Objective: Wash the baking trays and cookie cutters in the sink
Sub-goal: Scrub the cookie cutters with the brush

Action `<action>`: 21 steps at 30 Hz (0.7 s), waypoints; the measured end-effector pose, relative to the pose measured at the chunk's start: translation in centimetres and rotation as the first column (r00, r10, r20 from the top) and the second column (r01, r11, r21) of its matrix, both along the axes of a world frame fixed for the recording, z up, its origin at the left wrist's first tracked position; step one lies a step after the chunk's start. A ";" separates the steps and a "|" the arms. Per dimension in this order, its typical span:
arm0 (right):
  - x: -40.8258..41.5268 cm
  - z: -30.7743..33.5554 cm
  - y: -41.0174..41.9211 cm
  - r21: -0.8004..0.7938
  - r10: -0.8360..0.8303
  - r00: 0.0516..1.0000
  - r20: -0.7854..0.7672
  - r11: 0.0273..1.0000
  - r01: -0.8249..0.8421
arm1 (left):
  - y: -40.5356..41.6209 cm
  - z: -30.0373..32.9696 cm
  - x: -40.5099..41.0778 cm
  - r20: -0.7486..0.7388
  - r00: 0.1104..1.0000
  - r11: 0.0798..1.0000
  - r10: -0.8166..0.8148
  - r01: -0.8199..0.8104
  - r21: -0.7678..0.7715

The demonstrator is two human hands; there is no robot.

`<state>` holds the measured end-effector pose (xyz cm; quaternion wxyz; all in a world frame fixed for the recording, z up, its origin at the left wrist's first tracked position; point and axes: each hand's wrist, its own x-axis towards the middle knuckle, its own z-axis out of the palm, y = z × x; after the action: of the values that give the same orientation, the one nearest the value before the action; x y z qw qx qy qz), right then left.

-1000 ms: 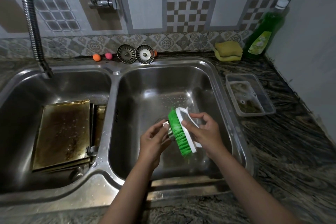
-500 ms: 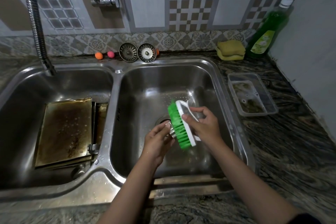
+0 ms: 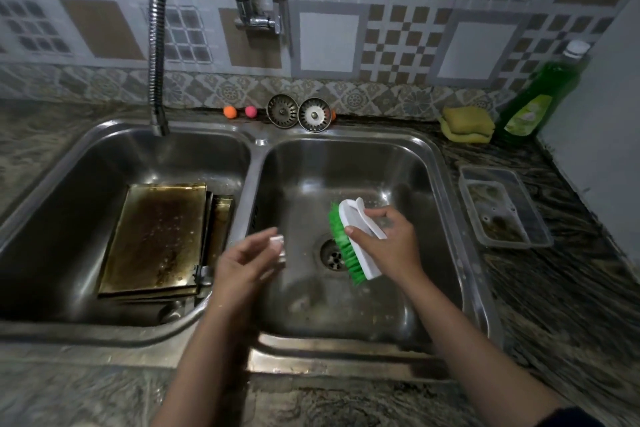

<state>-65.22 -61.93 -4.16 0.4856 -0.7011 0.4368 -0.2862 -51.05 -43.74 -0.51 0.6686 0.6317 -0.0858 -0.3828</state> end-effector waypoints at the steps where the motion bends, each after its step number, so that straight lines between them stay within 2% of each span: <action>1: -0.1 -0.1 0.4 -0.005 0.017 1.000 -0.004 1.000 -0.017 | 1.6 0.7 1.2 0.149 0.989 0.996 0.021 -0.034 0.082; 2: -0.2 -0.3 0.7 -0.006 0.025 1.000 -0.012 1.000 -0.025 | 3.1 0.8 2.8 0.278 0.960 0.981 0.020 -0.073 0.181; 4: -0.3 -0.6 1.5 -0.011 0.045 0.999 -0.026 0.999 -0.045 | 5.4 0.1 5.7 0.402 0.915 0.923 -0.032 -0.127 0.363; 6: -0.3 -0.8 2.3 -0.024 0.060 0.997 -0.050 0.998 -0.061 | 6.5 -1.7 8.4 0.408 0.906 0.849 -0.113 -0.125 0.514; 10: -0.4 -1.1 3.8 -0.048 0.072 0.993 -0.093 0.996 -0.076 | 6.6 -4.7 10.9 0.333 0.890 0.740 -0.312 0.008 0.672; 13: -1.2 -1.1 4.6 -0.043 0.052 0.997 -0.065 0.998 -0.055 | 6.6 -4.7 10.7 0.295 0.869 0.720 -0.398 0.097 0.687; 15: -2.2 -0.8 5.0 -0.046 0.019 0.999 -0.044 0.999 -0.021 | 6.9 -4.5 10.0 0.406 0.811 0.749 -0.421 0.059 0.660; 19: -5.0 0.4 5.5 -0.097 -0.066 0.997 -0.030 0.993 0.063 | 7.4 -3.5 6.6 0.618 0.608 0.824 -0.498 0.109 0.557; 21: -6.6 1.2 5.5 -0.131 -0.103 0.994 -0.048 0.987 0.096 | 7.2 -3.5 5.2 0.641 0.484 0.785 -0.596 0.181 0.593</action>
<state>-71.83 -56.44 -2.98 0.4127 -0.7157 0.4649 -0.3182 -45.86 -36.51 -4.01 0.2816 0.8306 -0.4325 -0.2091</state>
